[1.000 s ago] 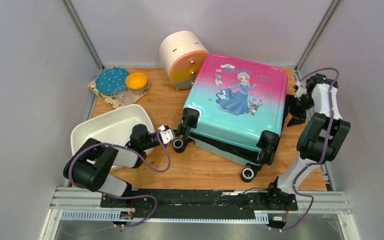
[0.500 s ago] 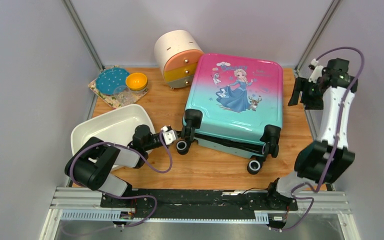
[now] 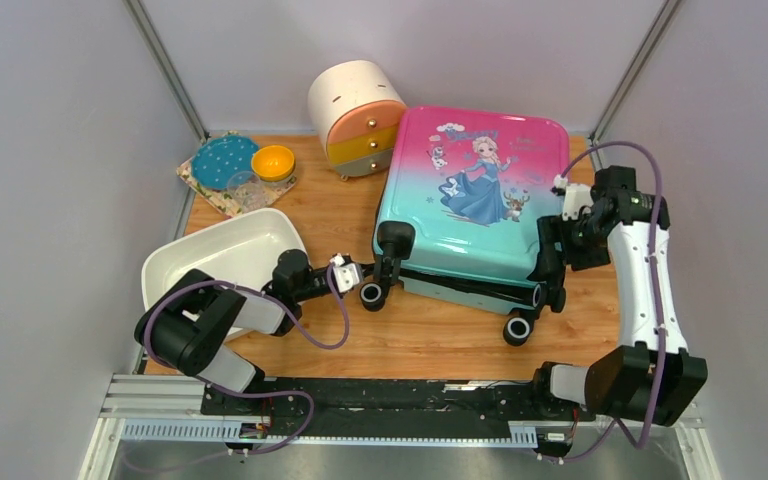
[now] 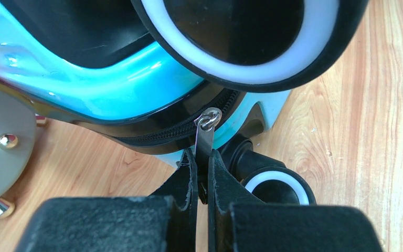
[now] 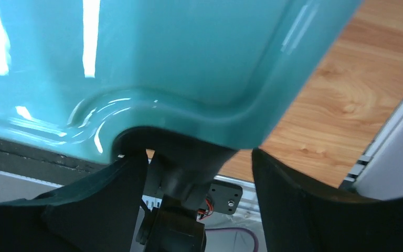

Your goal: Open, take out, and arrange the luggage

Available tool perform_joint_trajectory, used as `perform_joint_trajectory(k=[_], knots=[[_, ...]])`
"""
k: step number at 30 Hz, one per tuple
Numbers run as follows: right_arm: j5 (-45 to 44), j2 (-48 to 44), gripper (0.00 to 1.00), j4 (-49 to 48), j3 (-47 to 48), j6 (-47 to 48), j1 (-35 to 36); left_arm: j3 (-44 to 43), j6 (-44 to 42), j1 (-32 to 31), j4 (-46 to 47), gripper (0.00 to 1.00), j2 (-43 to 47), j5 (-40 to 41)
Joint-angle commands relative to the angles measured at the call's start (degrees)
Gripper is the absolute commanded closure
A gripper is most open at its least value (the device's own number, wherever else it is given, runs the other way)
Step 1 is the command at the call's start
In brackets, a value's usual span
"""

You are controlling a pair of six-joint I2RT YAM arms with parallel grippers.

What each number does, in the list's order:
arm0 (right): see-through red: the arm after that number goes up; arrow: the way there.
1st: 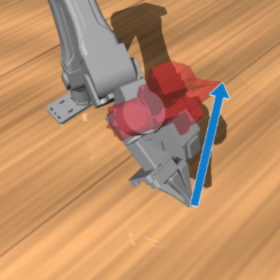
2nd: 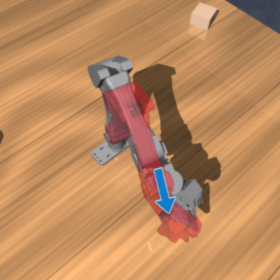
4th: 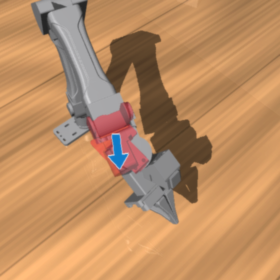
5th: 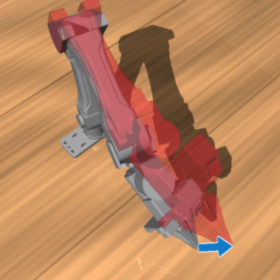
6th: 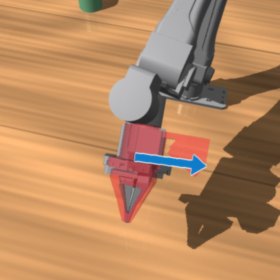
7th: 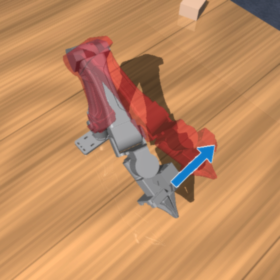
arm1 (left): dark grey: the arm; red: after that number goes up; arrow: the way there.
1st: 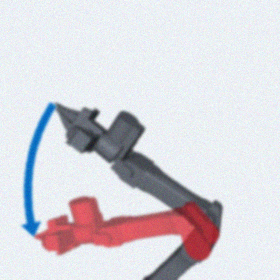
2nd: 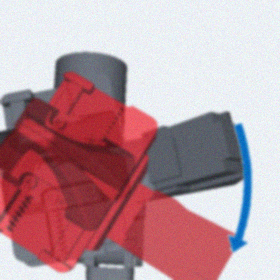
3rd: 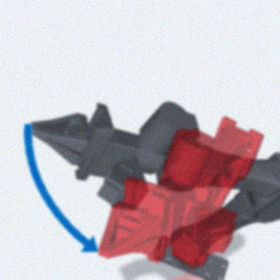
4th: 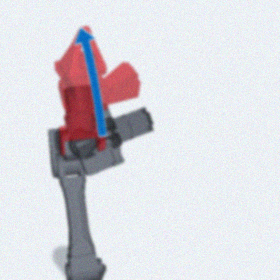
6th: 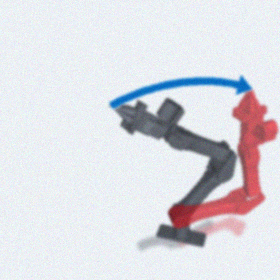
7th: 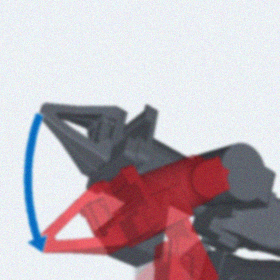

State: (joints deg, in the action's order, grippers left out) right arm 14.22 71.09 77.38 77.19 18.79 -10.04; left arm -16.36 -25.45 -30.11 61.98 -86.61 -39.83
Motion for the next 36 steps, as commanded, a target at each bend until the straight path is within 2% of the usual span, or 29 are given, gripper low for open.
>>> perform_joint_trajectory(k=[1,7,9,10,11,12,14,15,21,26,32,36], knots=[[-1.0,-0.2,0.23,14.6,-4.2,1.1,2.7,-2.5,-2.0,-1.5,4.0,1.00,-0.3,-1.7],[-6.6,0.5,0.22,13.0,-9.3,0.5,7.8,-1.7,-1.8,-1.5,3.8,1.00,0.1,-1.3],[-6.7,0.3,0.25,14.1,-9.6,1.6,7.8,-1.6,-1.5,-1.5,3.8,1.00,0.4,-1.0],[-6.7,0.2,0.30,14.5,-9.6,1.9,7.9,-1.7,-1.4,-1.5,3.5,1.00,0.2,-0.1],[-6.7,0.0,0.39,15.2,-9.5,2.4,7.9,-1.7,-1.3,-1.5,3.2,1.00,0.3,0.5],[-6.4,-0.2,0.59,16.2,-9.4,4.0,7.9,-1.7,-1.4,-1.4,2.9,1.00,0.5,1.2],[-6.9,-1.5,0.82,16.8,-8.7,5.6,7.8,-1.6,-1.9,-0.7,2.5,1.00,0.8,2.0],[-8.3,-2.1,1.00,17.0,-8.2,6.7,7.8,-1.4,-1.7,-0.1,2.5,1.00,1.3,2.0],[-12.4,-5.4,1.00,17.8,-0.8,10.0,6.4,-1.3,-3.1,4.6,-1.8,1.00,5.4,-1.1],[-14.1,-4.8,1.00,17.7,-1.7,11.4,2.9,-2.1,-5.5,7.7,-5.7,1.00,6.5,-3.4],[-14.1,-4.8,1.00,17.6,-3.8,14.9,-0.5,-6.1,-9.3,11.9,-5.6,1.00,1.9,-3.8],[-14.1,-5.3,1.00,17.5,-5.5,16.7,-1.2,-12.2,-9.1,13.3,-3.7,1.00,-4.6,-3.4]])
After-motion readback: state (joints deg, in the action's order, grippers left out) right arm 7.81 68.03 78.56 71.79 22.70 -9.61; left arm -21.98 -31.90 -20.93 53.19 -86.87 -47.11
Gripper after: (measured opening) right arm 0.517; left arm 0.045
